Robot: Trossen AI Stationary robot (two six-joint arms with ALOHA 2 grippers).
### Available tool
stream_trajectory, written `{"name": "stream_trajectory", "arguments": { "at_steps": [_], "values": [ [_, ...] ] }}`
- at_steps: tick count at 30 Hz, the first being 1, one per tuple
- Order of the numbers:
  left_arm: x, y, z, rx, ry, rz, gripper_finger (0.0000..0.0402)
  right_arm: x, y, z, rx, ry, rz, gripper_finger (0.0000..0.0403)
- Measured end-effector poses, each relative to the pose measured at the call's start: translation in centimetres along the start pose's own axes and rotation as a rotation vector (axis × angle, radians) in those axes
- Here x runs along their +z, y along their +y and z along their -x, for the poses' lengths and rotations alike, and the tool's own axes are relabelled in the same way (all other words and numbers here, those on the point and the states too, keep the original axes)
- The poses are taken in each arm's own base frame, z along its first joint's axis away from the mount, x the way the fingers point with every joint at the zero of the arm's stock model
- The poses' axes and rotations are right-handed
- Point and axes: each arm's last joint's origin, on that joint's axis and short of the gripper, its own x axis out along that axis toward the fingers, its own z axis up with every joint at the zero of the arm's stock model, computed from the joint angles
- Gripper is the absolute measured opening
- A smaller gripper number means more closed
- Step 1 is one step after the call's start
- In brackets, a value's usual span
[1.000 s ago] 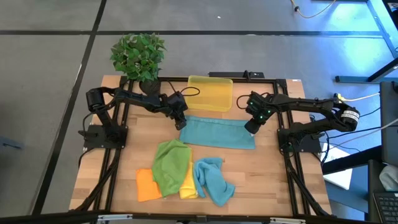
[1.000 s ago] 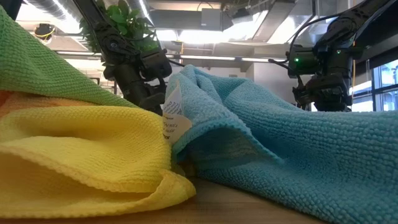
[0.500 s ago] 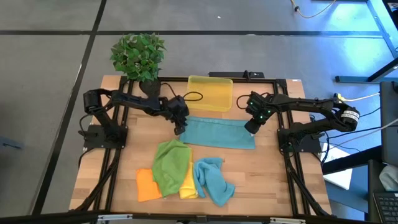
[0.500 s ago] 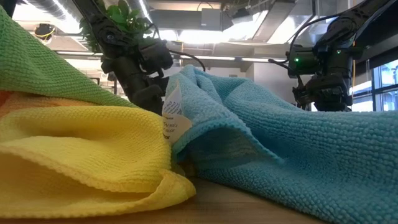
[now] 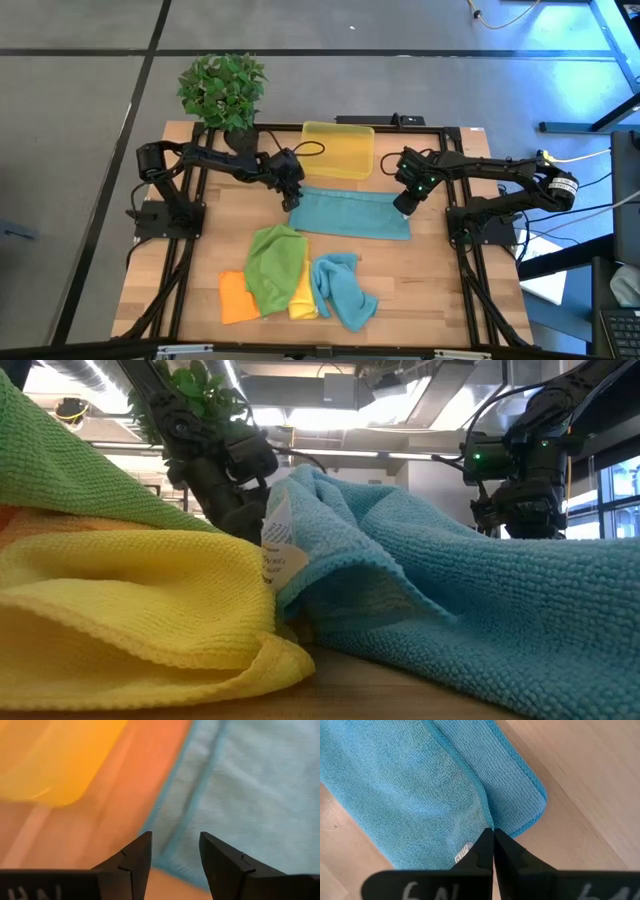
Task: Fold microfiber towels
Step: Fold the left blue microfiber towel
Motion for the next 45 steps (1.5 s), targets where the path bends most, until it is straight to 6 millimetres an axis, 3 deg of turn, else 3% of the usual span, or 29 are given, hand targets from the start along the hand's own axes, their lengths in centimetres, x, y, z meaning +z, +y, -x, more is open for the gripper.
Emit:
{"name": "stream_trajectory", "arguments": {
  "at_steps": [7, 16, 27, 37, 45],
  "values": [
    [0.2, -0.7, -0.1, -0.038, -0.023, -0.059, 0.0158, 0.0, 0.2, 0.2, 0.048, 0.011, 0.031, 0.0004],
    [0.4, -0.7, -0.1, -0.019, -0.038, -0.078, 0.0157, 0.7, 2.1, 2.3, 0.066, -0.076, 0.110, 0.0002],
    [0.5, -0.8, -0.1, -0.019, -0.055, -0.084, 0.0159, 1.0, 3.2, 3.6, -0.145, -0.122, 0.125, 0.0001],
    [0.6, -0.8, -0.1, -0.018, -0.060, -0.084, 0.0159, 1.2, 2.9, 3.5, -0.344, -0.195, 0.032, 0.0000],
    [0.6, -0.7, -0.1, -0.016, -0.060, -0.081, 0.0159, 0.4, 2.1, 1.4, -0.365, -0.086, 0.016, 0.0000]
  ]
}}
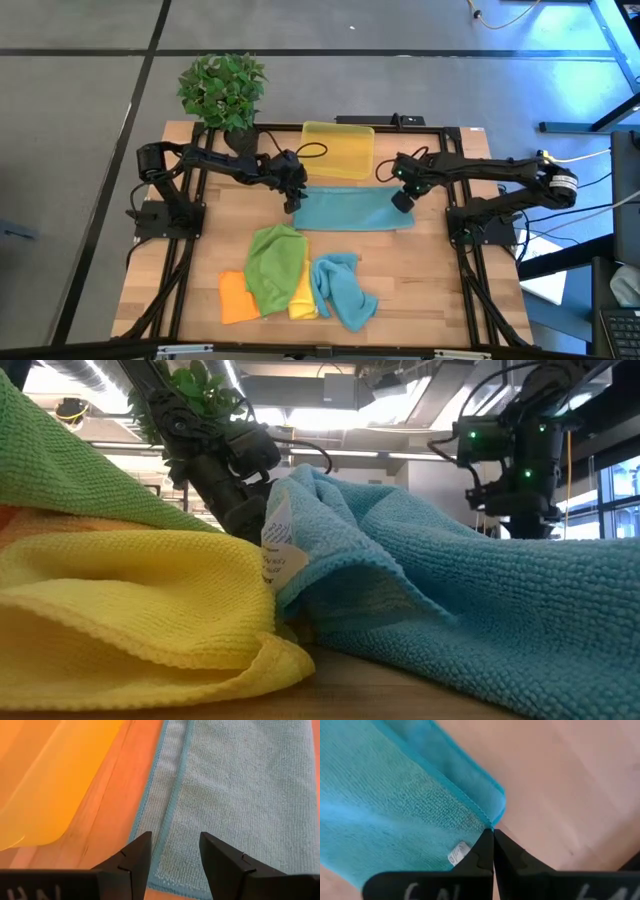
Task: Fold microfiber towels
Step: Fold the left blue microfiber towel
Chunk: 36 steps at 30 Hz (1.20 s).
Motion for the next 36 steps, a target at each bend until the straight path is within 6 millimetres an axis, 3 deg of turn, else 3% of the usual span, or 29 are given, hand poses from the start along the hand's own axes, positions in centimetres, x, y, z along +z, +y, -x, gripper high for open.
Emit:
{"name": "stream_trajectory", "arguments": {
  "at_steps": [7, 16, 26, 32, 36],
  "values": [
    [-0.3, 0.2, 0.0, -0.042, 0.025, 0.005, 0.0159, 0.0, 0.1, -0.3, 0.032, 0.012, -0.007, 0.0000],
    [-0.4, 3.1, 0.6, -0.082, -0.007, 0.090, 0.0177, 0.0, 0.2, -0.3, 0.038, 0.012, 0.005, 0.0000],
    [-0.5, 2.6, -0.4, -0.105, 0.025, 0.045, 0.0189, 0.1, 0.2, -0.3, 0.041, 0.008, 0.009, 0.0003],
    [0.9, 2.7, -2.2, -0.087, 0.078, 0.024, 0.0192, 0.1, 0.2, -0.3, 0.050, 0.008, 0.010, 0.0004],
    [1.9, 2.6, -2.0, -0.092, 0.091, -0.002, 0.0192, 0.1, 0.2, -0.3, 0.056, 0.011, 0.014, 0.0004]
  ]
}}
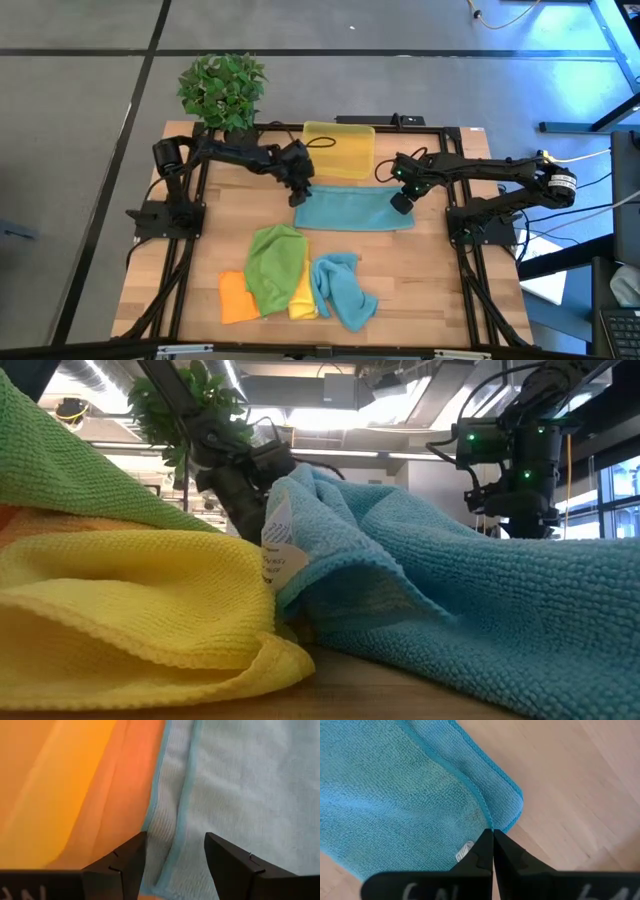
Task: Fold microfiber towels
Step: Fold the left blue microfiber towel
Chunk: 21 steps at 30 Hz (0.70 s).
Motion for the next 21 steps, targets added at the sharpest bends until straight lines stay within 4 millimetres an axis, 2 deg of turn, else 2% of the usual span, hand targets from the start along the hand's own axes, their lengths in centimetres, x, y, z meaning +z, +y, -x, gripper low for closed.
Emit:
{"name": "stream_trajectory", "arguments": {
  "at_steps": [7, 21],
  "values": [
    [-0.62, -0.13, 0.22, -0.015, 0.100, -0.012, 0.0192, -0.01, 0.00, -0.01, 0.000, 0.001, 0.006, 0.0004],
    [-0.56, -0.30, 0.17, 0.032, 0.110, -0.052, 0.0192, -0.03, 0.00, -0.02, 0.001, 0.002, 0.002, 0.0005]
  ]
}}
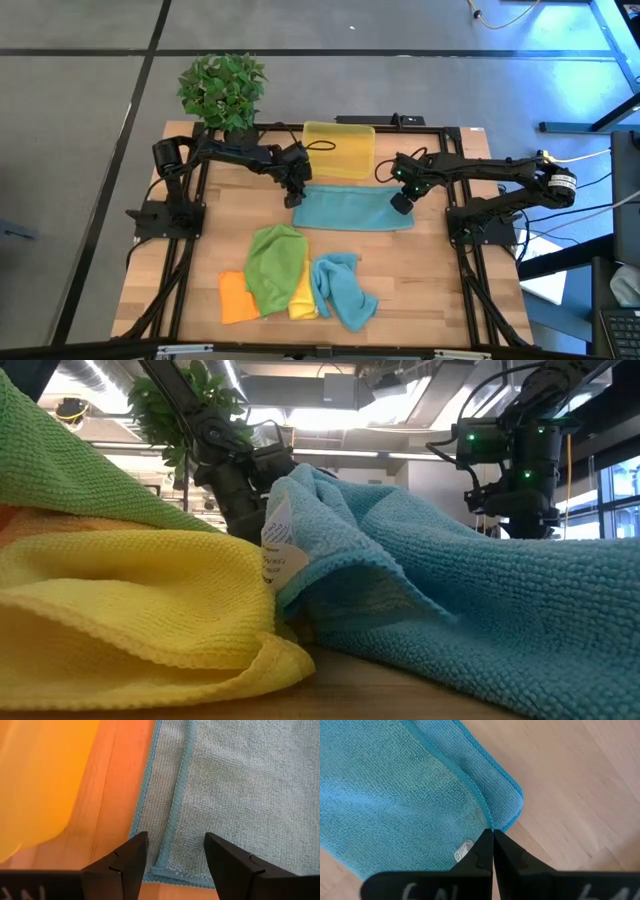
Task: Fold microfiber towels
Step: Fold the left blue microfiber towel
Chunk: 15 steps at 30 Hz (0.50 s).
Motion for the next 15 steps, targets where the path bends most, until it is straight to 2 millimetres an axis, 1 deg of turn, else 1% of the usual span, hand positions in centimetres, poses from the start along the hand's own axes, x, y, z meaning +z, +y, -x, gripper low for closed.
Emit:
{"name": "stream_trajectory", "arguments": {
  "at_steps": [8, 11, 15],
  "values": [
    [0.2, -1.0, -0.3, 0.073, 0.022, -0.093, 0.0171, 0.0, 0.0, 0.0, 0.000, 0.000, 0.000, 0.0005],
    [0.2, -1.2, -0.3, 0.087, 0.027, -0.111, 0.0151, 0.0, 0.0, 0.0, 0.000, 0.000, 0.000, 0.0005],
    [0.2, -1.2, -0.3, 0.087, 0.026, -0.112, 0.0115, 0.0, 0.0, 0.0, 0.000, 0.000, 0.000, 0.0005]
  ]
}}
